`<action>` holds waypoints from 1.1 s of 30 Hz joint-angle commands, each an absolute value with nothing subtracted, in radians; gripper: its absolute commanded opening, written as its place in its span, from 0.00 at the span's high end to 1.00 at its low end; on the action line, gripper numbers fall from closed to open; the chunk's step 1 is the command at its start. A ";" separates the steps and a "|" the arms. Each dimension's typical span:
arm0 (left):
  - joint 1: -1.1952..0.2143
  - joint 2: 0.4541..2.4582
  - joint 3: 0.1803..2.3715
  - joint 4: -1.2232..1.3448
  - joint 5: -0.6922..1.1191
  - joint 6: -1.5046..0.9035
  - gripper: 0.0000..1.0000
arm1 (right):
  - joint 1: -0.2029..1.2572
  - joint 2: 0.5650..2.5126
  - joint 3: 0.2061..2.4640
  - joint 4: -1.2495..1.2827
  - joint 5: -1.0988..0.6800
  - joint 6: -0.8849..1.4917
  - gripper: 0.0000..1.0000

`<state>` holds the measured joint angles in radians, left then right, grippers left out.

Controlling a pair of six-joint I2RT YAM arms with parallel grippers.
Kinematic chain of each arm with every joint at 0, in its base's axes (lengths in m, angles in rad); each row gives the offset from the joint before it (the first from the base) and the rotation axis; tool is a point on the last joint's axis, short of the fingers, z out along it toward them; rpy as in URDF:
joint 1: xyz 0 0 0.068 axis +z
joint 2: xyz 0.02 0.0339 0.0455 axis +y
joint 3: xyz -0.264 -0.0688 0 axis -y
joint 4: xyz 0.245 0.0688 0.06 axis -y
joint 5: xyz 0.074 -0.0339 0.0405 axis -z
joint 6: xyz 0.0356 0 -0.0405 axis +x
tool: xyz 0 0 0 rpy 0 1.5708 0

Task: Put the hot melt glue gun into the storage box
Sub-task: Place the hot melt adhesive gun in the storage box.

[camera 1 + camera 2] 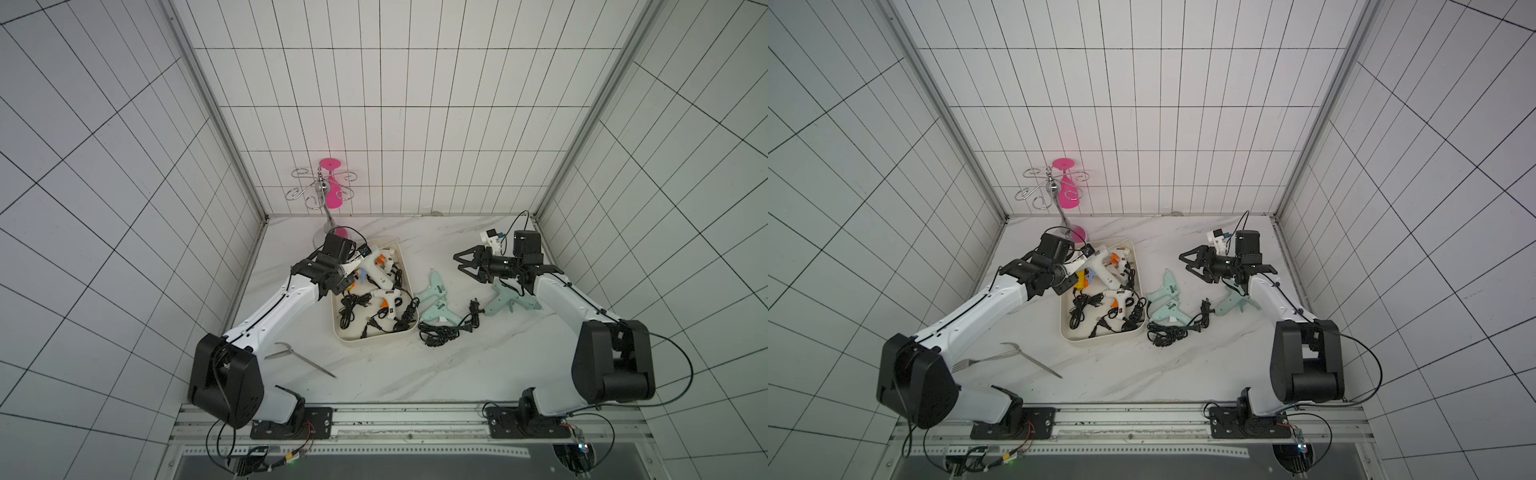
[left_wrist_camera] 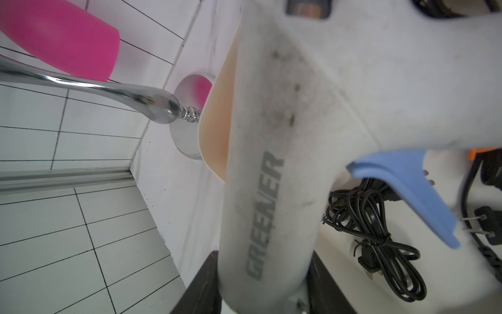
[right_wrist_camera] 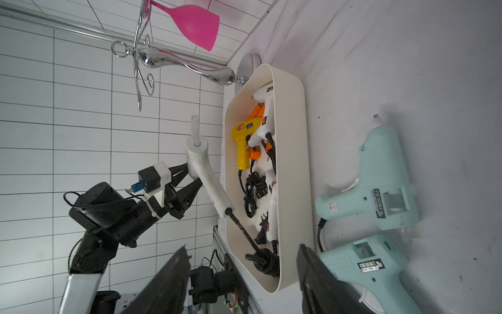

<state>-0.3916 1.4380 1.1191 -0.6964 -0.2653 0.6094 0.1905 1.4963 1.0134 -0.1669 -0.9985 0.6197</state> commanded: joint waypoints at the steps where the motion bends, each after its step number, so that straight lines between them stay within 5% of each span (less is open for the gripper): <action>1: -0.395 1.444 1.087 -0.606 -0.292 0.600 0.91 | 0.287 1.473 1.116 -0.383 -0.859 0.379 0.36; 9: -0.428 1.621 1.064 -0.486 -0.384 0.573 0.88 | 0.414 1.572 1.138 -0.365 -0.789 0.328 0.40; 11: -0.438 1.651 1.074 -0.485 -0.421 0.553 0.74 | 0.445 1.589 1.141 -0.362 -0.771 0.305 0.40; 13: -0.447 1.661 1.077 -0.486 -0.431 0.517 0.48 | 0.467 1.605 1.140 -0.368 -0.718 0.289 0.40; 16: -0.460 1.661 1.084 -0.486 -0.434 0.448 0.36 | 0.460 1.610 1.132 -0.378 -0.622 0.308 0.40; 25: -0.521 1.584 1.182 -0.622 -0.552 0.343 0.33 | 0.402 1.560 1.135 -0.421 -0.470 0.309 0.40; 33: -0.523 1.518 1.144 -0.354 -0.184 0.203 0.31 | 0.353 1.580 1.142 -0.533 -0.305 0.321 0.41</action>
